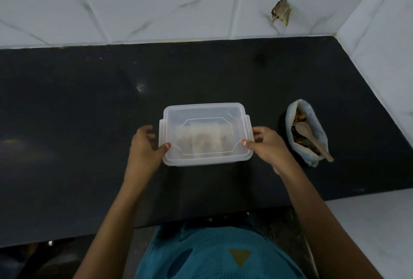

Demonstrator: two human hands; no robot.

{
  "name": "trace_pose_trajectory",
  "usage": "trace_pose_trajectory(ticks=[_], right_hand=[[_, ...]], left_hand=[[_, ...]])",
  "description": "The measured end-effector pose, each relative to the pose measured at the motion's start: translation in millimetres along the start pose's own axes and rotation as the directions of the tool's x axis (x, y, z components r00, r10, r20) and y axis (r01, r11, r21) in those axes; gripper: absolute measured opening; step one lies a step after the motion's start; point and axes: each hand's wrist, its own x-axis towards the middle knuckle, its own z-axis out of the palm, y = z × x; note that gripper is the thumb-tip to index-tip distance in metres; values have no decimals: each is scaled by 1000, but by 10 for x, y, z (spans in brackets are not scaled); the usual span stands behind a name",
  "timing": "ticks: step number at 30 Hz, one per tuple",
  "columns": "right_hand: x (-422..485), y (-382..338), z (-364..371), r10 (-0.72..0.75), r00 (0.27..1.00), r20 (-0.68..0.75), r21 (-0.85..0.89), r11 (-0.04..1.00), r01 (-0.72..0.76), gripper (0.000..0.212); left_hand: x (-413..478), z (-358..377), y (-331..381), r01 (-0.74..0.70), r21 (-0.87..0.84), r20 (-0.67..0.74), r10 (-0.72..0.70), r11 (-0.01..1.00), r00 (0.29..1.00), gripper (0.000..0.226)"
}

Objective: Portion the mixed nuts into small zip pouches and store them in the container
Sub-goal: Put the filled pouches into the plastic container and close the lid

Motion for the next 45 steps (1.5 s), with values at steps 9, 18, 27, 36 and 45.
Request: trace_pose_trajectory(ticks=[9,18,27,36,45], right_hand=[[121,-282,495,-542,838,65,-774,503,385,60],[215,-158,577,-503,857,113,-813,450,371,62],[259,-210,214,-235,914,-330,298,893,337,19],[383,-74,-54,213,973,90,367,901,-231,20],[187,-54,113,-51,992,-118,267,960,81,45]], left_hand=[[122,560,147,-381,748,144,427,544,893,61],[186,593,93,-361,807,205,351,467,914,62],[154,740,258,-374,776,126,456,508,881,65],[139,1015,324,-456,739,274,398,496,876,66],[123,1027,322,-452,745,263,406,491,875,67]])
